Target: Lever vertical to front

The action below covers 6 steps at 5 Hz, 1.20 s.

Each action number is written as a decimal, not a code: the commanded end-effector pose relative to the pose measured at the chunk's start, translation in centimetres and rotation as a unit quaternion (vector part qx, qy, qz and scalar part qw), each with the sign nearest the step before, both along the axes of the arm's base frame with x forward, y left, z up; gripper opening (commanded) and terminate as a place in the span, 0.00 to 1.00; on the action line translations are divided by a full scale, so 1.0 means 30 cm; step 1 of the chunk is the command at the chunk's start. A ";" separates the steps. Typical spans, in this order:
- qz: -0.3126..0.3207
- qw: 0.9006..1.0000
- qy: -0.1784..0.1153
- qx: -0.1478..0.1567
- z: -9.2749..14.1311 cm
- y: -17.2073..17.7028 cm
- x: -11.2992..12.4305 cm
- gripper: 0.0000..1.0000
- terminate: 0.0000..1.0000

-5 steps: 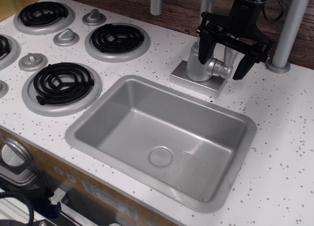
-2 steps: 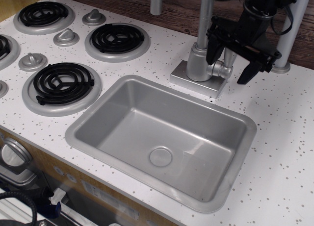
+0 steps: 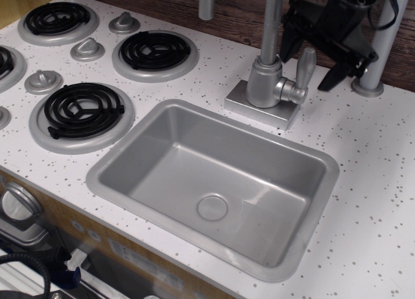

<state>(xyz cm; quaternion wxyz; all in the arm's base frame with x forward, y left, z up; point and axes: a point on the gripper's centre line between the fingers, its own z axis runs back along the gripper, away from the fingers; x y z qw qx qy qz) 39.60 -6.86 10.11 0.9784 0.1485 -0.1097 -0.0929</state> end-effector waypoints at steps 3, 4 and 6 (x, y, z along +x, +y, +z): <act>-0.032 0.998 -0.038 -0.035 0.050 0.010 0.092 1.00 0.00; -0.032 0.998 -0.032 -0.044 0.032 0.022 0.107 1.00 0.00; 0.005 0.998 -0.016 -0.059 0.030 0.012 0.076 0.00 0.00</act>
